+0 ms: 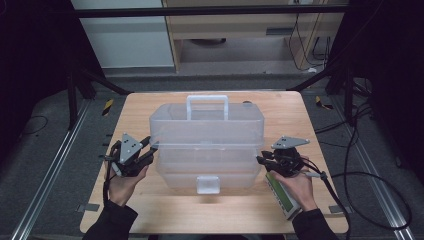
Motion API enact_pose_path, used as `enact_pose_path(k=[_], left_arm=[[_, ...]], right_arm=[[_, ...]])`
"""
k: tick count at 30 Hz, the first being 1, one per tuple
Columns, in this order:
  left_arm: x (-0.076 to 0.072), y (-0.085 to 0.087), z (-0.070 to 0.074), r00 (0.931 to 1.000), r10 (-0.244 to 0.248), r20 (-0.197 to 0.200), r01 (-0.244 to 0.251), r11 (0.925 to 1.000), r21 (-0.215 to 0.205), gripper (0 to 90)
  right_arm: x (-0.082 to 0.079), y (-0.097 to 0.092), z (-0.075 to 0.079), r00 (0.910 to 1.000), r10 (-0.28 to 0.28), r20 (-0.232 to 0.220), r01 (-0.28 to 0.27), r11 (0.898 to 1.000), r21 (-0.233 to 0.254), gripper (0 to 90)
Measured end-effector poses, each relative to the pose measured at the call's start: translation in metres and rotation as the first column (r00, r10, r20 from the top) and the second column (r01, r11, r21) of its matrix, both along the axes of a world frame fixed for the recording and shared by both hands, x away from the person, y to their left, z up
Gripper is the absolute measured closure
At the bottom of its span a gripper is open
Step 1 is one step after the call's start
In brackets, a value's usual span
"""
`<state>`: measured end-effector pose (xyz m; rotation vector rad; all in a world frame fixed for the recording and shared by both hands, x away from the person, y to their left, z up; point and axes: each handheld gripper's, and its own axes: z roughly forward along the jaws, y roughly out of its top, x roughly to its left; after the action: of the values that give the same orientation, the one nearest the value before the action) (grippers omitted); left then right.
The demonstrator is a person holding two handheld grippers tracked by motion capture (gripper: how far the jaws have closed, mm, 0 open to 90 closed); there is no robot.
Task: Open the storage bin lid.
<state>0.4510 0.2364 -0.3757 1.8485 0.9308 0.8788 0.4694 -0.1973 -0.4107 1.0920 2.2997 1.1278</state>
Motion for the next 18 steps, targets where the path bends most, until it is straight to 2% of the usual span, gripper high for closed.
enact_pose_path(k=[11, 18], left_arm=[[0.01, -0.001, 0.013, 0.9997, 0.02, 0.011, -0.019, 0.9994, -0.03, 68.2], [0.014, -0.001, 0.016, 0.9996, 0.022, 0.019, -0.021, 0.9986, -0.049, 68.7]], right_arm=[[0.002, 0.002, -0.002, 0.9994, -0.001, -0.033, 0.002, 1.0, 0.021, 74.8], [0.002, 0.002, -0.002, 0.9996, -0.001, -0.028, 0.002, 1.0, 0.018, 75.1]])
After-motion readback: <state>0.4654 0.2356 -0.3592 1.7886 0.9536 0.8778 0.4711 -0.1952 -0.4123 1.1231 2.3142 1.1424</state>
